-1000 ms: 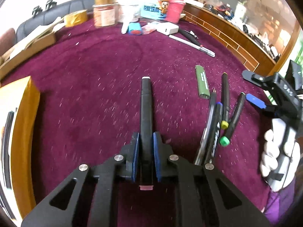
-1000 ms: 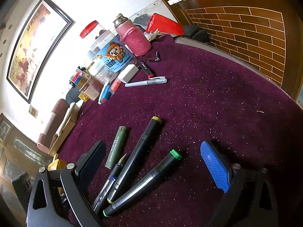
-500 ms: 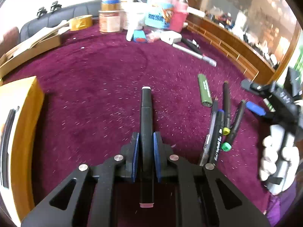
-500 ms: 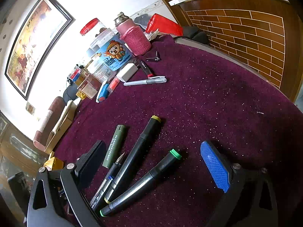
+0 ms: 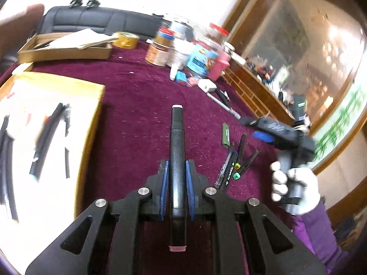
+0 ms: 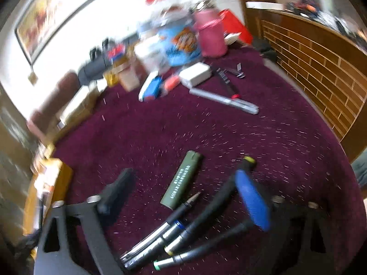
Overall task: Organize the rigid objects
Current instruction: 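Grasp the green printed cylinder with the right gripper, then carry marker and green cylinder into the white tray and open both grippers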
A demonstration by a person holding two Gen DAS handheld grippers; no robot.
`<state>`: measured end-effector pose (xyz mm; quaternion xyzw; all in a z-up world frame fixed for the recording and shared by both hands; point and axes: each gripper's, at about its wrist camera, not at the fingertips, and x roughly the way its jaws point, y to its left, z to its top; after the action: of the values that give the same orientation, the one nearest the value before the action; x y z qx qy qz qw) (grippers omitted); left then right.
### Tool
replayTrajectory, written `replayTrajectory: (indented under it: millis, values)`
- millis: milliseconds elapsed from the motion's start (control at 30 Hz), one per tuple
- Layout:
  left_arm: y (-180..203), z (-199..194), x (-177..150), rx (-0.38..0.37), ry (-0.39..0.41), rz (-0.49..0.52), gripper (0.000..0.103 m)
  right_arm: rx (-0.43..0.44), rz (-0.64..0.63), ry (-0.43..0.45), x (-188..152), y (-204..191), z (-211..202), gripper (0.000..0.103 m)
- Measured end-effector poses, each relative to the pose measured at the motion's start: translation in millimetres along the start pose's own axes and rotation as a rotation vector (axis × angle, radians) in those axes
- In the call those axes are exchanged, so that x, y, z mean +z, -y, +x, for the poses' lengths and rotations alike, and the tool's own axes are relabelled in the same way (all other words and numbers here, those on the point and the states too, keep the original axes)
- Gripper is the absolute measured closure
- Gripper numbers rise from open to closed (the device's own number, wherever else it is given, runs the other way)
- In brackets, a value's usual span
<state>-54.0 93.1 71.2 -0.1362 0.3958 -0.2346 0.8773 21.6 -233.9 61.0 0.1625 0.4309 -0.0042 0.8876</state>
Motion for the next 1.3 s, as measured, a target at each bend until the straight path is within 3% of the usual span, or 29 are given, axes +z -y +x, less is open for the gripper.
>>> replayTrajectory:
  millis: [67,200,333,400,467,533,867,1133,1300]
  values:
    - [-11.3,-14.0,-0.9,0.009,0.021,-0.025,0.091,-0.021,-0.018,-0.073,1.3,-9.6,22.2,0.041]
    - [-37.9,-41.2,-1.9,0.058,0.069,-0.068,0.091,-0.091,-0.023,-0.143,-1.8,-16.0,45.7,0.044]
    - [-65.3,-58.1,-6.0,0.090,0.100,-0.124,0.091,-0.172,-0.067,-0.142,-7.0,-25.9,48.7,0.048]
    - [-77.9,-63.7,-10.4,0.100,0.109,-0.154,0.091,-0.243,-0.120,-0.135,-11.0,-33.9,50.0,0.058]
    - [-89.2,-67.9,-14.3,0.108,0.112,-0.186,0.091,-0.225,-0.156,-0.119,-14.7,-41.4,47.5,0.083]
    - [-93.2,-68.4,-17.6,0.115,0.107,-0.201,0.091,-0.212,-0.162,-0.118,-17.9,-45.2,44.6,0.085]
    - [-122.9,-56.7,-30.0,0.166,0.029,-0.260,0.090,0.088,-0.034,-0.111,-23.5,-62.2,15.7,0.085]
    - [-144.2,-40.5,-28.8,0.218,-0.045,-0.318,0.090,0.272,-0.120,-0.152,-38.2,-134.4,-2.6,0.085]
    - [-154.1,-42.4,-26.3,0.252,-0.036,-0.359,0.088,0.369,-0.187,-0.204,-58.3,-191.7,-4.3,0.085]
